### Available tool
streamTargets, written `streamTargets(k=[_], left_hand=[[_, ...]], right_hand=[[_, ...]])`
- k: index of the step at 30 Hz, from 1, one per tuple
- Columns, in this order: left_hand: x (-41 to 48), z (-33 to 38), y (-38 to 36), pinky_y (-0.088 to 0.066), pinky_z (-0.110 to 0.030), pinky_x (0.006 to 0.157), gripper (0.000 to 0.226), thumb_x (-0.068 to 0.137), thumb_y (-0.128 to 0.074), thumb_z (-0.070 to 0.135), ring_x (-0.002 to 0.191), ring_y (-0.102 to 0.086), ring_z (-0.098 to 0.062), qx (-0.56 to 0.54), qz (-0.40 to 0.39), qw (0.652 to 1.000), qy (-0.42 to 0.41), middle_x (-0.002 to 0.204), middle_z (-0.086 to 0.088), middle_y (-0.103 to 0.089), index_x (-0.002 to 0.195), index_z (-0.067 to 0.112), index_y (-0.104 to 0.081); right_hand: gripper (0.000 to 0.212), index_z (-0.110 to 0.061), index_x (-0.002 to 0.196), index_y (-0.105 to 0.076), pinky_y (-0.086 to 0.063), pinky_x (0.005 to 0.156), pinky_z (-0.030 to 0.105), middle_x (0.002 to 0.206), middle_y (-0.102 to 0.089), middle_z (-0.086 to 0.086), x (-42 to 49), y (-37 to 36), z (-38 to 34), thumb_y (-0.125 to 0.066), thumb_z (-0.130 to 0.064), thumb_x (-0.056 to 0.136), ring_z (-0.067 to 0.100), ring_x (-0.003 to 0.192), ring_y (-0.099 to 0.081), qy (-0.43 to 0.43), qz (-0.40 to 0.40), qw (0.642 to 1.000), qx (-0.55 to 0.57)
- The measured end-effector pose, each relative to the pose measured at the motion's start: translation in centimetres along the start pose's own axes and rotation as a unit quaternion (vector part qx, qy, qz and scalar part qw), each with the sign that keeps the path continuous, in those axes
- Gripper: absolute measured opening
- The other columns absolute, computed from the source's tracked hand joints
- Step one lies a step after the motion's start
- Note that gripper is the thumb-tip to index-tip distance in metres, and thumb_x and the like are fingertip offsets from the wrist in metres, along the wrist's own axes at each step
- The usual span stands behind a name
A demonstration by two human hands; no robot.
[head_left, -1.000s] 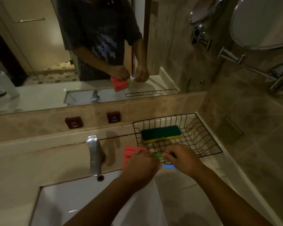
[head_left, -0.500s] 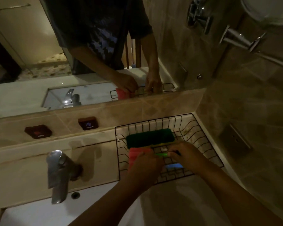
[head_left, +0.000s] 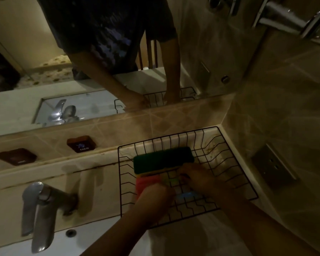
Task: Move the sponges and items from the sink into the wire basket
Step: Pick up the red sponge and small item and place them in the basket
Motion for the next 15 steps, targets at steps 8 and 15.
streamTargets(k=[8,15], left_hand=[[1.0,-0.4,-0.9,-0.053,-0.039,0.082,0.022,0.099,-0.05,0.016,0.092,-0.064,-0.025,-0.003,-0.047,0.999,-0.019,0.101,-0.011,-0.07,0.105,0.011,-0.07],[1.1,-0.6,-1.3,-0.052,-0.04,0.086,0.024,0.101,-0.049,0.016,0.097,-0.062,-0.026,-0.014,-0.06,0.998,-0.02,0.107,-0.013,-0.068,0.113,0.009,-0.068]], right_hand=[[0.017,-0.019,0.107,-0.066,-0.043,0.079,0.031,0.111,-0.064,0.006,0.2,-0.6,0.4,-0.054,-0.024,0.096,0.024,0.099,-0.057,0.001,0.023,1.0,-0.008],[0.017,-0.011,0.106,-0.065,-0.046,0.084,0.036,0.113,-0.062,0.01,0.3,-0.6,-0.3,-0.054,-0.019,0.096,0.026,0.102,-0.055,0.013,0.019,0.998,-0.055]])
Point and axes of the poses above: each hand's wrist, its own x-axis towards the middle knuckle, its own y-axis out of the back of the hand, z = x × y, the point moved 2 cm from there along x, towards the middle knuckle
